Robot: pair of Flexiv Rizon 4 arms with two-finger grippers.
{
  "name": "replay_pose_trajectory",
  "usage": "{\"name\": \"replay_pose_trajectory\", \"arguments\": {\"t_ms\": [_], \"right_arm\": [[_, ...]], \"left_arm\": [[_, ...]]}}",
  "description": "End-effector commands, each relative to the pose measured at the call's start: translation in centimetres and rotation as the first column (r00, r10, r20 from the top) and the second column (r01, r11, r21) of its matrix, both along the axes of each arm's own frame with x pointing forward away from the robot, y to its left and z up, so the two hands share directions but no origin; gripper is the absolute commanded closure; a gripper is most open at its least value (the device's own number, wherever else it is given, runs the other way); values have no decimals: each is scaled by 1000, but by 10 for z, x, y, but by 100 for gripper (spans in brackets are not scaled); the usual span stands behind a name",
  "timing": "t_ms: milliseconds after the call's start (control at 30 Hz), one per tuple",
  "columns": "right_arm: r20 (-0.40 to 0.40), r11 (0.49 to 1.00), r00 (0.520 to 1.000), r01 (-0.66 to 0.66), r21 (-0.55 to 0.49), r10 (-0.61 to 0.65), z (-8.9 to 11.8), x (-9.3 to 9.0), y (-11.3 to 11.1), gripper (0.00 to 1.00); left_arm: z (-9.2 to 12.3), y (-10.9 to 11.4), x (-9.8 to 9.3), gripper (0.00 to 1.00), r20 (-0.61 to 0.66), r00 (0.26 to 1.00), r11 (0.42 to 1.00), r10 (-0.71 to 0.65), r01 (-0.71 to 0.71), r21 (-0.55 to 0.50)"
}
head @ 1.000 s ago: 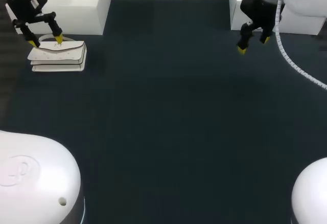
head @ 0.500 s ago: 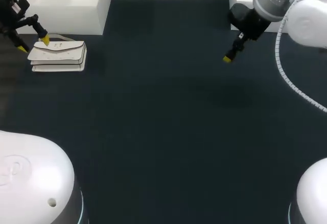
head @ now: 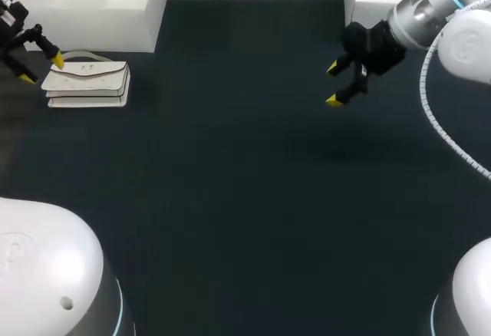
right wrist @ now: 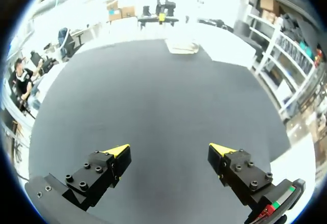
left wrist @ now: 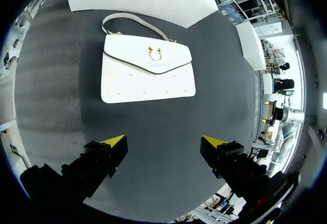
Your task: Pick up the bag, open it, inspect its contents, close it, and place it on the opposite side
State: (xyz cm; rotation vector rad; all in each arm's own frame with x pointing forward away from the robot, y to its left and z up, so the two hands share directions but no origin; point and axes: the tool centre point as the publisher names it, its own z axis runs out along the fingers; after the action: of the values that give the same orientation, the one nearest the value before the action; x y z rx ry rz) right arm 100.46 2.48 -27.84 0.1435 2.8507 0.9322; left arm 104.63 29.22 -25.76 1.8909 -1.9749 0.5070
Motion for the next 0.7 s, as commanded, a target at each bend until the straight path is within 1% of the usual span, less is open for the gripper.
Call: {"name": "replay_pose_trajectory", "arguments": {"t_ms": [33,267,333,433,500,633,700], "right_arm": [[-18,999,999,-26,23,27,0,5,-3,0],[-18,999,999,-26,23,27,0,5,-3,0],[-9,999,999,-44,11,45,-1,6,5,0],[-13,997,997,-78,-5,78,-11,9,21,0],[-7,994,994,-105,24,105,-17,12,31,0],[-14,995,995,-101,5,101,-28,21,43,0],[-15,995,995,-95,0,95,-33,26,45,0]], "left_arm": [[-3,3,2,0,-5,1000,1000,-4,4,-30],[-3,3,2,0,-5,1000,1000,-4,4,-30],[-8,1,8,0,5,1000,999,-8,9,-41],[-12,4,16,0,26,1000,997,-8,10,-71],[-13,10,20,0,42,999,996,-7,10,-87],[-14,26,32,0,52,999,993,13,-7,-114],[-14,31,37,0,55,998,994,32,-27,-102]]}}
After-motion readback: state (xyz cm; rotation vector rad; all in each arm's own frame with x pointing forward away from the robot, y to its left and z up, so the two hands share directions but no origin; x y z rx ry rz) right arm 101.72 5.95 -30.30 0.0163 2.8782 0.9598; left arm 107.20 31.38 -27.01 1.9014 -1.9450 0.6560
